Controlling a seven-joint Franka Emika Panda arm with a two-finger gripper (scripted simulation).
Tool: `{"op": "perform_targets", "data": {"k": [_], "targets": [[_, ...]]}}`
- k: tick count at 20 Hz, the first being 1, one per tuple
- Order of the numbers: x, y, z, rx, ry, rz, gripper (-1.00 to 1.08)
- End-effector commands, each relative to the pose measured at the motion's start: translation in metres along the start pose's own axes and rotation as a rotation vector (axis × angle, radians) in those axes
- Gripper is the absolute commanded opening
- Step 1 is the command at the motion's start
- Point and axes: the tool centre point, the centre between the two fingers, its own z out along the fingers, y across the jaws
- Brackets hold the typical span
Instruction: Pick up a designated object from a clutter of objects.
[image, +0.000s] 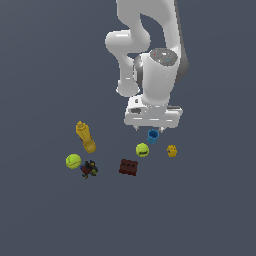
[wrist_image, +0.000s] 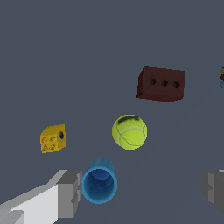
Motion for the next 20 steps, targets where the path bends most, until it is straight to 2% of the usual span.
{"op": "perform_targets", "data": {"k": [1, 11, 20], "targets": [[-0.016, -0.012, 0.025, 0.0, -0.009, 0.011, 1.0], [-0.062, -0.038, 0.08, 0.003, -0.036, 0.038, 1.0], [-0.07, -0.041, 0.088, 0.003, -0.041, 0.04, 1.0]]}}
